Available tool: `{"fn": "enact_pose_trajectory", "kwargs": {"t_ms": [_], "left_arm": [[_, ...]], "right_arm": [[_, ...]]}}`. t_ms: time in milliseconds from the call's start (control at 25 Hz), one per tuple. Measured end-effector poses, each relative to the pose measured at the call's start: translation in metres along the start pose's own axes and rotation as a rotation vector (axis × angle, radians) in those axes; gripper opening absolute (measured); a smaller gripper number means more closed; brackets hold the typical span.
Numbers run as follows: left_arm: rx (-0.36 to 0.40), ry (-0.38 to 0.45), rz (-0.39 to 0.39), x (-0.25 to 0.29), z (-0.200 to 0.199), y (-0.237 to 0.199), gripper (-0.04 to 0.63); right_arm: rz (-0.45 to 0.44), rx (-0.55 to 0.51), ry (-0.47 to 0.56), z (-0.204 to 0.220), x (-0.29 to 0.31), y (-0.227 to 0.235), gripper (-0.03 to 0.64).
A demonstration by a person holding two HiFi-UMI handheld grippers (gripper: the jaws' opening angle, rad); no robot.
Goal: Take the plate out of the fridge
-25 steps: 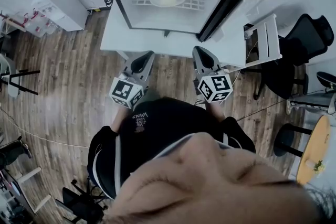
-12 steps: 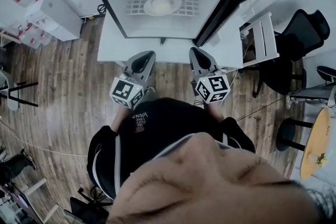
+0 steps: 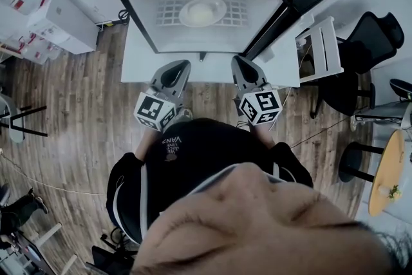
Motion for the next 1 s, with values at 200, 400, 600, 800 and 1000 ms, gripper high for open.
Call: {"fn": "enact_pose_trajectory", "kwargs": {"t_ms": [200, 400, 600, 800, 1000], "left_arm": [[-0.005, 0.01, 0.015, 0.004, -0.001, -0.016, 0.018], [-0.001, 0.015, 0.029, 0.007, -0.003, -0.031, 0.018], [-0.013, 0.012, 0.048, 0.01, -0.001, -0.049, 0.018], [-0.032, 0.007, 0.076, 0.013, 0.004, -0.066, 0.018], [-0.039, -0.012, 0.107, 0.017, 0.01, -0.081, 0.018]], "right_arm": [[0.016, -0.011, 0.004, 0.0, 0.013, -0.001, 0.012], [0.038, -0.021, 0.008, -0.002, 0.026, -0.004, 0.012], [0.062, -0.028, 0.012, 0.002, 0.038, -0.007, 0.012], [0.089, -0.028, 0.013, 0.007, 0.051, -0.009, 0.012], [0.122, -0.023, 0.016, 0.016, 0.06, -0.012, 0.012]]}}
Point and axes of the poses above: the fingertips, and each gripper's own axes: x forward along the fingers, y to its right, z out of its underside, the point moved 9 cm from there along -x, backward along the fingers, and after that the axes turned 14 degrees about y, right-handed, at the moved point
